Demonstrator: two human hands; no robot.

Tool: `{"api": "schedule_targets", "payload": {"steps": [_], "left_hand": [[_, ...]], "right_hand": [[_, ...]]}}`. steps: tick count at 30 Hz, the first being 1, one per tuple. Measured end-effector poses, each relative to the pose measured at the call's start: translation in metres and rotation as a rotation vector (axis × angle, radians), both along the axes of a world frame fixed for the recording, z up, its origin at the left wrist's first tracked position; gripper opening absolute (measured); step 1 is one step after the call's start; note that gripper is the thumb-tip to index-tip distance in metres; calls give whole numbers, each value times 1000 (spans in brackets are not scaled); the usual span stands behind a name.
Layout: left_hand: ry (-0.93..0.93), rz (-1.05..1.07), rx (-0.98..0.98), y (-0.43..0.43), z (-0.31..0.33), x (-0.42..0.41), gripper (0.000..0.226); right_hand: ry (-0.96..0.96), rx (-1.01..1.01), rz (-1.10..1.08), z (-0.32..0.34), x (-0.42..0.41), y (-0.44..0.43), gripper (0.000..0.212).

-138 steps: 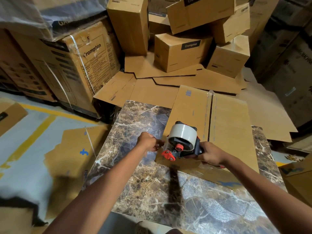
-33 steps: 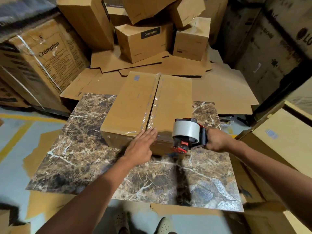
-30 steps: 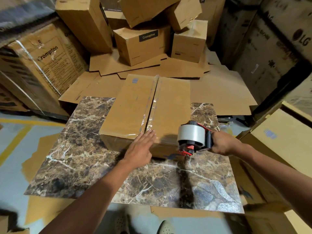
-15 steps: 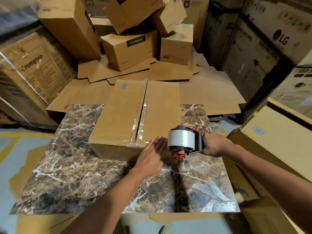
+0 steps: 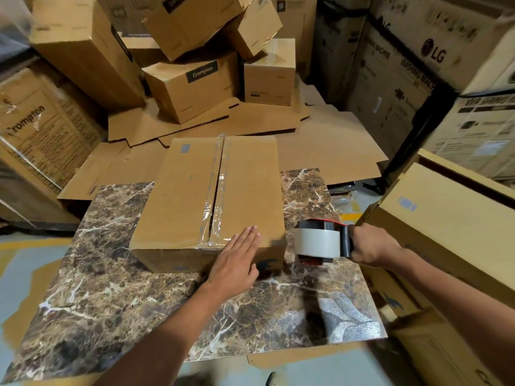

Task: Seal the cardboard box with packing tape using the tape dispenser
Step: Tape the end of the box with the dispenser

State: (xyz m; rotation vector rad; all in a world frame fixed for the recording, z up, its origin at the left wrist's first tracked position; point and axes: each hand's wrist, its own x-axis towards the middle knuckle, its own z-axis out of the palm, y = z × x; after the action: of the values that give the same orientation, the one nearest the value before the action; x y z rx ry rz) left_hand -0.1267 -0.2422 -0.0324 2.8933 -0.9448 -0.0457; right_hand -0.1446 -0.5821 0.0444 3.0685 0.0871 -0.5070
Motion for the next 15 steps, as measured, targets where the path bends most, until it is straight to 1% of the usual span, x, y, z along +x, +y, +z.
{"api": "schedule_targets", "payload": {"steps": [4,8,10,13,15], "left_hand": [[38,-2,43,0,3,1,73],[95,63,25,-9,12,-1,67],[82,116,-16,-20,26,0,62],[-12,121,-145,-47,57,9,51],[55,118,-253,-70,72,19,44]], "right_hand": [[-7,-59,9,-1,-5,-13,25],[-52,-74,34,-1,-4,-15,25],[-69,-76,42,-3,-5,-16,25],[-75,-72,42,-1,-7,-17,25],[-80,-83,41,2,-9,-17,24]]}}
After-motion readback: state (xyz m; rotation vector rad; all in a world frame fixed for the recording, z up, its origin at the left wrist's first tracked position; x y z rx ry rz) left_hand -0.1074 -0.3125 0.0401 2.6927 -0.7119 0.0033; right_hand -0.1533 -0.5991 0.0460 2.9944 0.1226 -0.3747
